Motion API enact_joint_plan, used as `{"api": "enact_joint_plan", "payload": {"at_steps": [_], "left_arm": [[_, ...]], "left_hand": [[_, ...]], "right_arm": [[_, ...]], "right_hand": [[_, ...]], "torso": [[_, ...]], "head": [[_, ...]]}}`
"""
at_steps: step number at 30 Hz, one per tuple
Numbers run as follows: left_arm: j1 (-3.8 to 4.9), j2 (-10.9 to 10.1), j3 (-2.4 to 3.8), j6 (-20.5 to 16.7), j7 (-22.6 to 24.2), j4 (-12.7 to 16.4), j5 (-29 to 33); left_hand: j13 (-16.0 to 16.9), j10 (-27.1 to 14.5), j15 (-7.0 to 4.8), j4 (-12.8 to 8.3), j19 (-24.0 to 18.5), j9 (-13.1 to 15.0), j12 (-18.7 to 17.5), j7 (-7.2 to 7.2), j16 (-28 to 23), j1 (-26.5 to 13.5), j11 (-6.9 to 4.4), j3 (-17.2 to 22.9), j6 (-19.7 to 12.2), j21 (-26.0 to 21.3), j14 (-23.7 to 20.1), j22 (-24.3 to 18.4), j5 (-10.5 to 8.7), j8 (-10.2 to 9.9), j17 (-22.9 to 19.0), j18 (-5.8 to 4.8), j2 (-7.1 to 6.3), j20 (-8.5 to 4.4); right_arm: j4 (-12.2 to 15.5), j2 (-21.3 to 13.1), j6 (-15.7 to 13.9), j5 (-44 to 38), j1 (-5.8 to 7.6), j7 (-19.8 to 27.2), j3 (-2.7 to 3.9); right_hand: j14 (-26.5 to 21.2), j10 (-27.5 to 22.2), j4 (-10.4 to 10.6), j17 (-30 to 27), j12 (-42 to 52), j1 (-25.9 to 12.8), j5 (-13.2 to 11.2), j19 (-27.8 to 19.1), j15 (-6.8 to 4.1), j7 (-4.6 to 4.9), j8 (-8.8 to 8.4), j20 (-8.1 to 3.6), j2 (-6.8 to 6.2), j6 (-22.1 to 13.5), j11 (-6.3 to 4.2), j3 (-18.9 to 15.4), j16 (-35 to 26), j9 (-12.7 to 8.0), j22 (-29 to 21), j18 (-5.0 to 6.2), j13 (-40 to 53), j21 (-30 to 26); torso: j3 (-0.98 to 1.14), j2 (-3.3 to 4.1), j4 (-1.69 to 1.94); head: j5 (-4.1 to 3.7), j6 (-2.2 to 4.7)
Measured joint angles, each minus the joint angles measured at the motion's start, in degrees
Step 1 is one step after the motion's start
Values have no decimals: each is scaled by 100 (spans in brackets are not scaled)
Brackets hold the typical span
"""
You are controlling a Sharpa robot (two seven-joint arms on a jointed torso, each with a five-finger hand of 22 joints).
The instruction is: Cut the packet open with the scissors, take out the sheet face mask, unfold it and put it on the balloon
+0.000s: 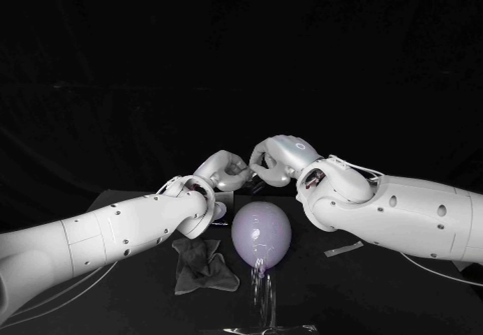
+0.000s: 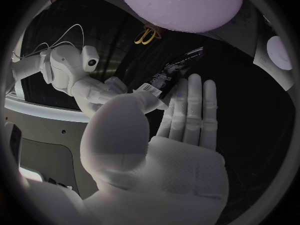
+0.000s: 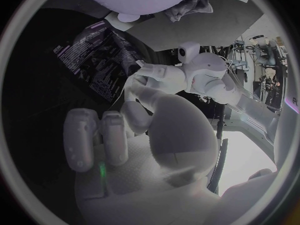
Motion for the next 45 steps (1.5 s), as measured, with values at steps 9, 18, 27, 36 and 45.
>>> {"api": "enact_joint_plan", "payload": {"at_steps": [9, 18, 27, 36, 45], "left_arm": [[0, 2, -2, 6, -11, -1, 0], [-2, 7, -2, 13, -21, -4, 0], [-2, 18, -2, 30, -22, -15, -1], [-1, 19, 0, 39, -20, 5, -1], [-3, 9, -2, 40, -19, 43, 0]], "left_hand": [[0, 14, 1, 0, 0, 0, 0, 0, 0, 3, -14, 0, -2, 0, 0, -1, -20, 0, -1, 0, 3, 0], [0, 13, 1, 0, 0, -1, 0, 7, 0, 3, -13, 0, -11, -1, 1, 0, 1, 0, -2, 0, 3, 0], [0, 12, 2, 0, 0, 0, 0, 0, 0, 3, -12, 0, -21, -1, 1, 11, 0, 0, -3, 0, 3, 0], [0, 11, 4, 0, 0, -1, 0, -14, 0, 7, -11, 0, -11, -3, 3, 11, 0, 0, 2, -1, 7, 0], [0, 3, 13, 0, 0, -1, 0, -4, 0, 7, -3, 0, 5, -4, 11, 10, 0, 0, 1, 0, 6, 0]], "right_arm": [[-65, 17, 334, -135, -2, -236, -3], [-84, -9, 595, -175, -4, -335, -7], [36, -99, 492, -193, -12, -292, -10], [-9, -68, 452, -202, -19, -261, -12], [-114, 7, 480, -207, -24, -241, -21]], "right_hand": [[0, -1, -19, 1, 84, -20, 0, -1, 0, -21, -18, 0, -89, 100, 0, -19, -13, 43, 3, 0, 1, 0], [-10, -16, -64, 5, 221, 32, -21, -2, 9, -20, -17, 0, -244, 122, 5, -96, 4, 69, 3, 0, 1, -1], [-10, -8, -136, 4, 1893, 72, -20, -3, 10, -48, -64, 0, -478, 257, -11, -215, 3, 72, -1, 0, 1956, 6], [-1, -8, -22, 0, 1981, 25, -20, 9, 82, 162, -484, 13, -718, -105, 117, -436, -1, -57, -1, 1, 2067, 25], [9, 4, -17, 1, 1999, 202, -20, 29, 193, 282, -727, 137, -754, -266, 208, -492, -7, -123, 2, 1, 2066, -9]], "torso": [[6, -4, -8], [6, -3, -8], [6, -1, -4], [4, -1, -4], [3, -1, -2]], "head": [[-4, -9], [-12, 3], [-16, 12], [-26, 5], [-31, -10]]}}
